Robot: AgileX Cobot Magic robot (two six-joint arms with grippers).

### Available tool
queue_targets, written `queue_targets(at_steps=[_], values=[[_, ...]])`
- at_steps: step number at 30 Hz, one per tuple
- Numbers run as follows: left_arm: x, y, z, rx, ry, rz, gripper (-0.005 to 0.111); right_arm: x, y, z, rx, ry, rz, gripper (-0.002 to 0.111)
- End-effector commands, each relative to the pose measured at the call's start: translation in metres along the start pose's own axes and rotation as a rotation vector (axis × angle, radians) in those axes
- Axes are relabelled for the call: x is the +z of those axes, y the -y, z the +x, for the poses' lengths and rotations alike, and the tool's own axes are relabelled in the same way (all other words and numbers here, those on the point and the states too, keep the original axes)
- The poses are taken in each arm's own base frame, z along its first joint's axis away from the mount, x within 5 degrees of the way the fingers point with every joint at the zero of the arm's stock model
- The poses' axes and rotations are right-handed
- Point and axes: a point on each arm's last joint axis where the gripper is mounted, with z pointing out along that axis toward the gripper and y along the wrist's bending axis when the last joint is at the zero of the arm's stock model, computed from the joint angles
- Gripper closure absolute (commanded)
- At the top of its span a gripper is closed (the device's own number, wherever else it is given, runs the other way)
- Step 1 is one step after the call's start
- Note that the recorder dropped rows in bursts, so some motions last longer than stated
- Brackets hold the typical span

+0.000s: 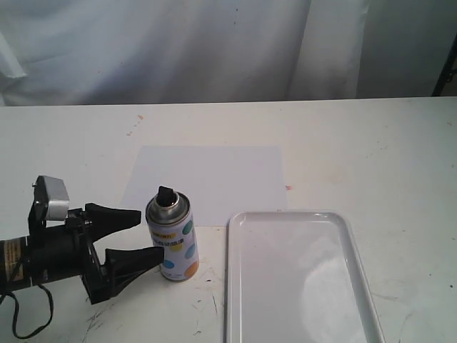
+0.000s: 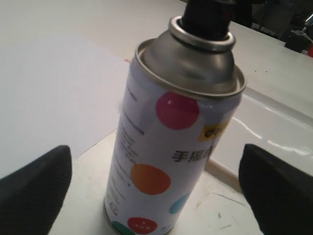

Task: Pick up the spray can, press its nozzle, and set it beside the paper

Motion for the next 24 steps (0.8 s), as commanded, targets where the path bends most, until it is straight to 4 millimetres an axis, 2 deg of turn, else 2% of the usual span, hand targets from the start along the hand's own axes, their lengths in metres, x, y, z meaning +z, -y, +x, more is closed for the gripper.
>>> queue_targets(at_steps=[1,8,14,24], values=[[0.017,0.007,-0.008,0.064,0.010,0.077,0.020,0.000,0.000,0.000,-0.015,0.010,0.004,0.108],[0.041,0.015,-0.022,0.140,0.031,0.152,0.020,0.000,0.000,0.000,-0.015,0.010,0.004,0.108],[0.047,0.009,-0.031,0.145,0.067,0.116,0.020,0.000,0.000,0.000,-0.015,0.010,0.004,0.108],[0.054,-0.001,-0.014,0.074,0.042,0.088,0.022,0.000,0.000,0.000,-0.015,0.010,0.004,0.108]])
